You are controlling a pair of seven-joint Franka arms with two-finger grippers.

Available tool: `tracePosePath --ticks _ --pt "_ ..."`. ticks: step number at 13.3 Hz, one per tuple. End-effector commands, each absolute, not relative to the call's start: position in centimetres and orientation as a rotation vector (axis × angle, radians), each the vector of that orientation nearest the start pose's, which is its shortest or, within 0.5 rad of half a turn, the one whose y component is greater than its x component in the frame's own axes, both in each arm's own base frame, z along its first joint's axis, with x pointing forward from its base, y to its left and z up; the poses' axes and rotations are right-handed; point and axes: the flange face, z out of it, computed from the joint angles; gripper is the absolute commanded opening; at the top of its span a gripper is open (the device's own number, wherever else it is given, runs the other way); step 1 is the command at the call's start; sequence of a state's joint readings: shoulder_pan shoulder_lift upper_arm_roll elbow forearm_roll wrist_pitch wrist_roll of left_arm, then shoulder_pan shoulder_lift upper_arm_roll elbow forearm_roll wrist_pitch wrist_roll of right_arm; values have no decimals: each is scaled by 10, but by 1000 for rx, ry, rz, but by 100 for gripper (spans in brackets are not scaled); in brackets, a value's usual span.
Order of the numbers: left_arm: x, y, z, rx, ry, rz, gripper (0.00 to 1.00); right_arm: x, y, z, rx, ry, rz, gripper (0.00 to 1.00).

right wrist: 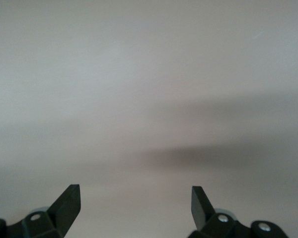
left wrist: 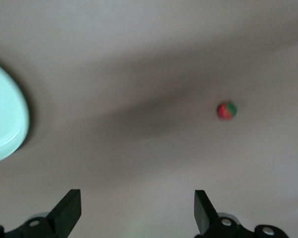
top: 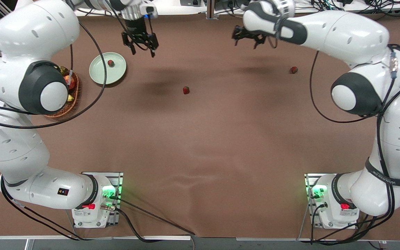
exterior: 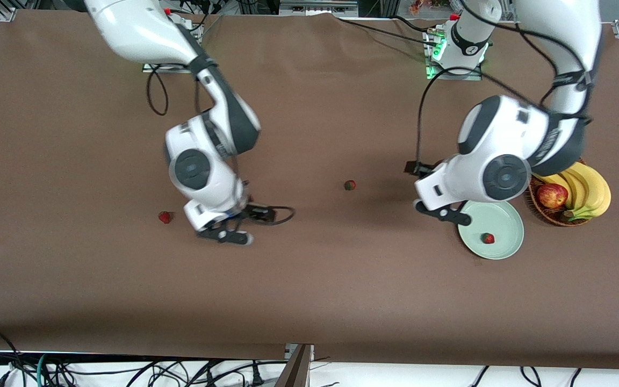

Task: Collect all strawberries into plate
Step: 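Return the right gripper to the last strawberry while the left gripper reaches the strawberry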

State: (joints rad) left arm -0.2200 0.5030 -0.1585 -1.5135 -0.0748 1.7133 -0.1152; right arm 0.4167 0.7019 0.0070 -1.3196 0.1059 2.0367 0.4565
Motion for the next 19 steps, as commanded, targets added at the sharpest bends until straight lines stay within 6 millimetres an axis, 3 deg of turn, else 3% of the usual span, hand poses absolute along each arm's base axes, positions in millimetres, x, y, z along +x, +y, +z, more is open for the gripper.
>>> tracePosePath --ticks 1,3,5,6,7,9,11,13,16,17,19 --pt "593 -287 298 -3191 211 395 100 687 233 305 -3038 -105 105 98" --pt "578 -333 254 -3206 90 329 100 697 167 279 -3026 -236 111 98" --pt "564 -364 215 -3232 60 256 100 699 126 259 -3018 -305 112 98" --pt "554 -371 196 -3240 45 213 100 697 110 248 -3013 -343 110 97" --pt "532 -385 177 -3242 81 168 100 693 104 237 -3007 -400 99 95" --pt "513 -385 157 -3281 31 53 100 683 82 212 -3010 -411 96 94" --pt "509 -384 158 -3278 35 59 100 670 78 197 -3005 -435 129 91" --pt "510 -381 166 -3271 38 71 100 664 78 194 -3001 -437 164 85" --pt "510 -375 185 -3234 59 147 100 653 76 189 -2995 -433 217 69" --pt "509 -375 186 -3227 61 162 93 649 74 190 -2997 -430 224 67" --pt "508 -376 180 -3226 64 167 65 646 68 194 -2997 -422 233 67"
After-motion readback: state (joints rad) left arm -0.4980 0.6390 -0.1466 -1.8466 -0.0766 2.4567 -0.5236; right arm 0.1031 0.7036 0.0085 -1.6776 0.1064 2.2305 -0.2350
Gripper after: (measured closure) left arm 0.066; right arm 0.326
